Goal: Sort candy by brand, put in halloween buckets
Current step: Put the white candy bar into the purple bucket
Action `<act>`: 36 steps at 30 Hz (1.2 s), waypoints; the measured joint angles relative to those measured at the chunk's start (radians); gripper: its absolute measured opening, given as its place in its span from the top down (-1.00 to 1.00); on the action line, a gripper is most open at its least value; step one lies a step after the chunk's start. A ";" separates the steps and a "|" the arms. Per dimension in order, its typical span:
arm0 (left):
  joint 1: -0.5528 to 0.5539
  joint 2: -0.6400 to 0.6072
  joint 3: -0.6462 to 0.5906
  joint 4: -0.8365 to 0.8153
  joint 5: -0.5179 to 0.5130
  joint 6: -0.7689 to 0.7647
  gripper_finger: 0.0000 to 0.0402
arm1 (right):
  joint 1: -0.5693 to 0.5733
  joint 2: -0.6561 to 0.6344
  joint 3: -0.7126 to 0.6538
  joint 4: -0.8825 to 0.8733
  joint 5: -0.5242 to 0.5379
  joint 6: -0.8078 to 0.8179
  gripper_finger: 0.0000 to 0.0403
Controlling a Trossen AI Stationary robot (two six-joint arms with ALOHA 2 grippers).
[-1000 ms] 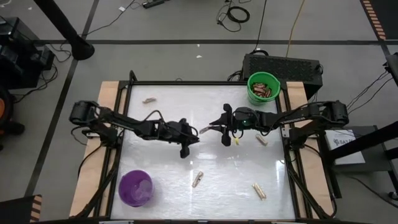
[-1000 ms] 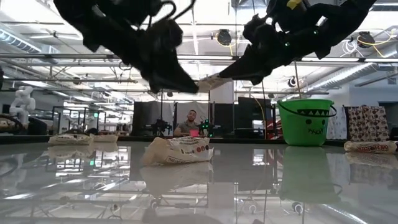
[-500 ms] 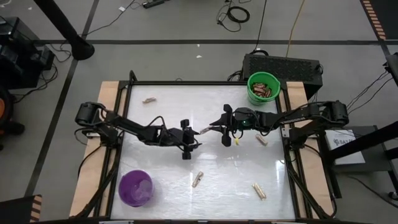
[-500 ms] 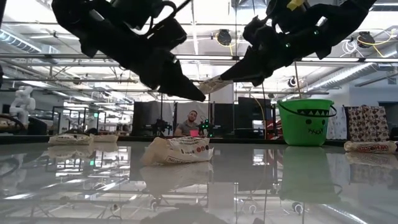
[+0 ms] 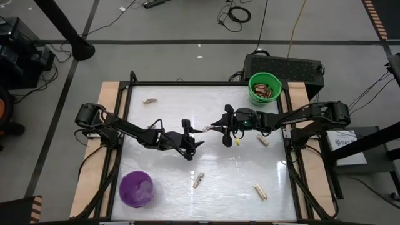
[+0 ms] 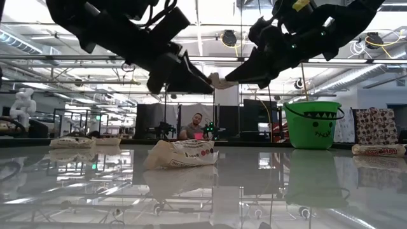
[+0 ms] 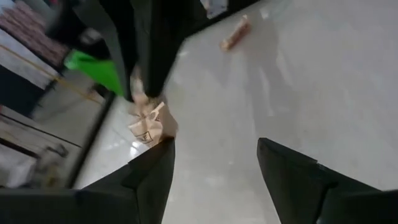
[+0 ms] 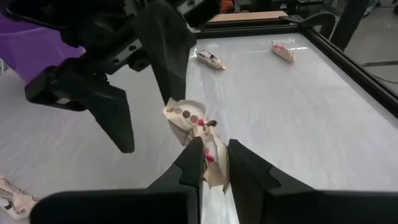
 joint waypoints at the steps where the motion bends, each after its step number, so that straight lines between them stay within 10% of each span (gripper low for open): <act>1: 0.000 0.000 0.000 0.012 -0.010 0.017 -0.18 | 0.000 0.000 0.000 0.000 0.001 0.000 0.77; 14: 0.002 0.000 0.001 -0.047 -0.176 0.054 -0.18 | 0.000 0.000 0.000 0.001 -0.001 0.015 0.77; 36: 0.045 0.049 0.057 0.061 -0.002 0.051 -0.43 | 0.000 0.000 0.000 0.019 -0.001 0.015 0.77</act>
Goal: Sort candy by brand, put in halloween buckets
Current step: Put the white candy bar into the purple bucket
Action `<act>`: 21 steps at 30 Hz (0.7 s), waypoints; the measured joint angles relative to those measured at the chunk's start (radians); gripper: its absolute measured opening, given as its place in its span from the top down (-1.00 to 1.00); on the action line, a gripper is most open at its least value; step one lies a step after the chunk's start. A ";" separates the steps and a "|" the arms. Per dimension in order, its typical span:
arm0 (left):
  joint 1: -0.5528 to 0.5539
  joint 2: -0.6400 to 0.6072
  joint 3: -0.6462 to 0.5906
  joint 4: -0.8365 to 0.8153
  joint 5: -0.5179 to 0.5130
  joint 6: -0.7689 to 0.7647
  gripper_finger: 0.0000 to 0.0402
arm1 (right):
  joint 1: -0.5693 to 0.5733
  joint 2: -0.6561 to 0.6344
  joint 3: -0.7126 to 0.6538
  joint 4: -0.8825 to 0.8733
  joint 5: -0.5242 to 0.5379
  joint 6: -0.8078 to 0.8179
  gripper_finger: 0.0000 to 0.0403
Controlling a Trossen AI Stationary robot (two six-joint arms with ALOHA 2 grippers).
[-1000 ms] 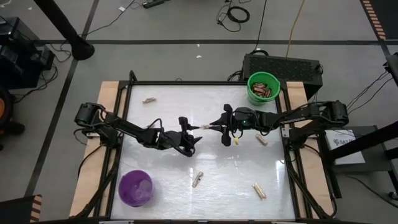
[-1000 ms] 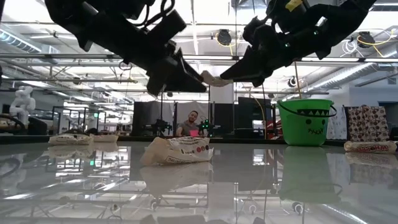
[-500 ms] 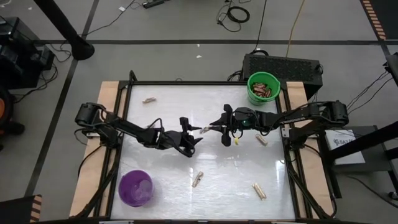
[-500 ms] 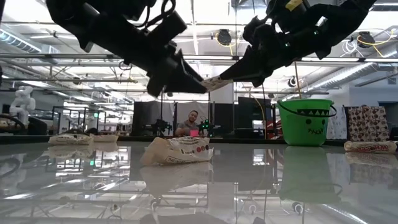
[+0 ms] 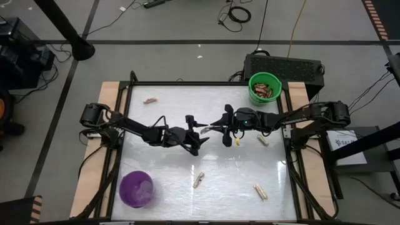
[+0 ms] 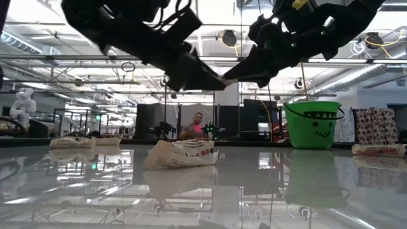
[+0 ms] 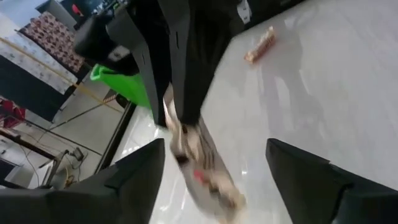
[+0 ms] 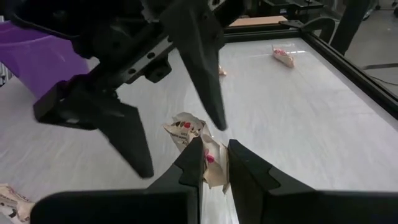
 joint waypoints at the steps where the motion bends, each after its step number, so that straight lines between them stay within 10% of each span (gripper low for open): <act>1: 0.000 0.012 0.014 0.005 0.000 0.000 -0.48 | 0.000 0.000 0.000 0.000 0.000 0.000 0.77; 21: 0.026 0.060 0.104 -0.146 -0.089 -0.267 -0.54 | 0.000 0.000 0.000 0.001 -0.001 0.000 0.77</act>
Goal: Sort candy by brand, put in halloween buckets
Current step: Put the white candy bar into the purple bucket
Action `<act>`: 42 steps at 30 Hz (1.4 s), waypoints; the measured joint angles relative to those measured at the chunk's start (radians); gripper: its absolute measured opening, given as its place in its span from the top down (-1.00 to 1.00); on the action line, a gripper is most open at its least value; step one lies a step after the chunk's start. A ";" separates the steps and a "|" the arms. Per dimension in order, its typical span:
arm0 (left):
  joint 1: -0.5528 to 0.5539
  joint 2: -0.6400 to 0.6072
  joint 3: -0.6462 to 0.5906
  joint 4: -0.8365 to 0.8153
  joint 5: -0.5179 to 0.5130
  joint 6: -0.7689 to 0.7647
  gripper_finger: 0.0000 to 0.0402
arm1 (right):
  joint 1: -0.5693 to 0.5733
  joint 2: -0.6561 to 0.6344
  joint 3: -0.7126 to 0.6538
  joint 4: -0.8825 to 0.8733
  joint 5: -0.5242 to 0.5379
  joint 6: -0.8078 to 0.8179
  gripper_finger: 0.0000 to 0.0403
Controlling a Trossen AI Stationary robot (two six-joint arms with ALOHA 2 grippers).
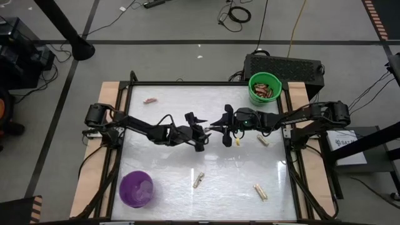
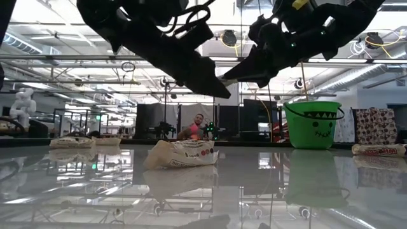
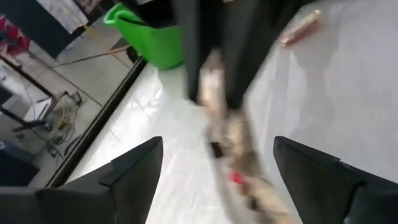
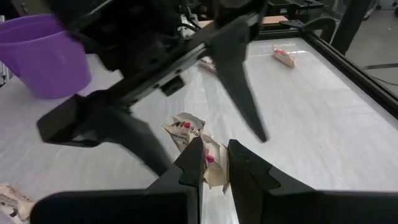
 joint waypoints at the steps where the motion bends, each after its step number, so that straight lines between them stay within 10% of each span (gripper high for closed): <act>1: 0.002 0.000 0.000 0.005 0.000 -0.007 -0.52 | 0.000 0.000 0.000 0.000 0.000 0.000 0.77; 25: 0.000 0.000 0.000 0.020 0.038 -0.022 0.38 | 0.000 0.000 0.000 -0.001 0.001 0.007 0.74; 42: -0.004 -0.026 -0.001 -0.003 0.037 -0.016 0.56 | -0.024 -0.041 0.000 0.016 0.004 -0.043 -0.12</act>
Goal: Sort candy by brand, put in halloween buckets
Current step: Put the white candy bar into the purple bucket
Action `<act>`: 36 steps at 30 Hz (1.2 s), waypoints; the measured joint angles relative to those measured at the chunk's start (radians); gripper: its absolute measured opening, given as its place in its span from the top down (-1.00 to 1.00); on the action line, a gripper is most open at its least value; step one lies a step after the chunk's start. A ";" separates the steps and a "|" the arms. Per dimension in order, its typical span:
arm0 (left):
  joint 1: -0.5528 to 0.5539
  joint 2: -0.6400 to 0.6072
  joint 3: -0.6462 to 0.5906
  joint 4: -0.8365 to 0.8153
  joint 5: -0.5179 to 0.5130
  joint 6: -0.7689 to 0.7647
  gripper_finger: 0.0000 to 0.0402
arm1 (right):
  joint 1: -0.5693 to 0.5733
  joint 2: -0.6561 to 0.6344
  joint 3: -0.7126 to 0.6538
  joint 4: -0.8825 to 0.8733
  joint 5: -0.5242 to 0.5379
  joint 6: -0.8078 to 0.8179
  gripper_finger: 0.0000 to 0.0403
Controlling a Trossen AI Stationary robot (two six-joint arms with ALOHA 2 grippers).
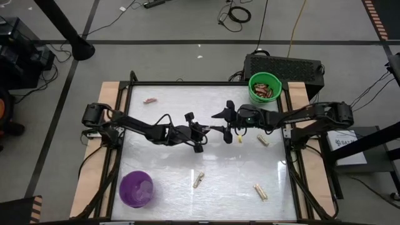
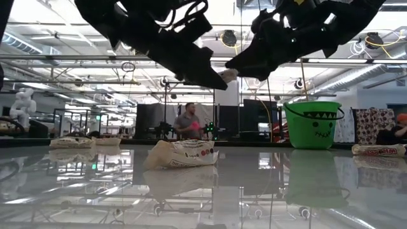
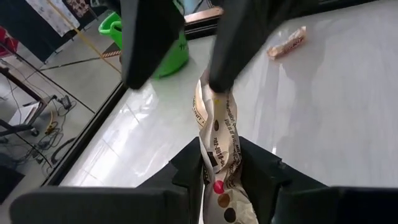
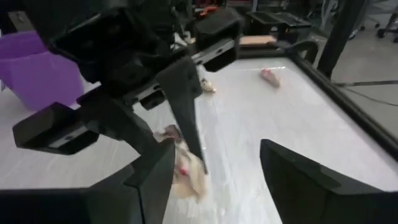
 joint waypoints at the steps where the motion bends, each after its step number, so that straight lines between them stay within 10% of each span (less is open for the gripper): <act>1: -0.001 -0.015 0.000 -0.027 -0.001 0.001 0.56 | -0.002 -0.009 0.000 -0.002 0.001 0.000 -0.14; 12: -0.106 -0.339 0.000 -0.564 0.037 -0.264 0.56 | 0.050 -0.041 0.000 -0.089 -0.003 0.027 -0.18; 20: -0.207 -0.564 0.000 -0.914 0.399 -0.702 0.56 | 0.087 -0.039 0.000 -0.089 -0.004 0.023 -0.18; 27: -0.341 -0.634 0.000 -1.094 0.660 -1.084 0.56 | 0.089 -0.039 0.000 -0.063 -0.004 -0.001 -0.18; 36: -0.569 -0.627 -0.001 -1.247 0.674 -1.545 0.56 | 0.088 -0.039 0.000 -0.067 -0.003 -0.039 -0.18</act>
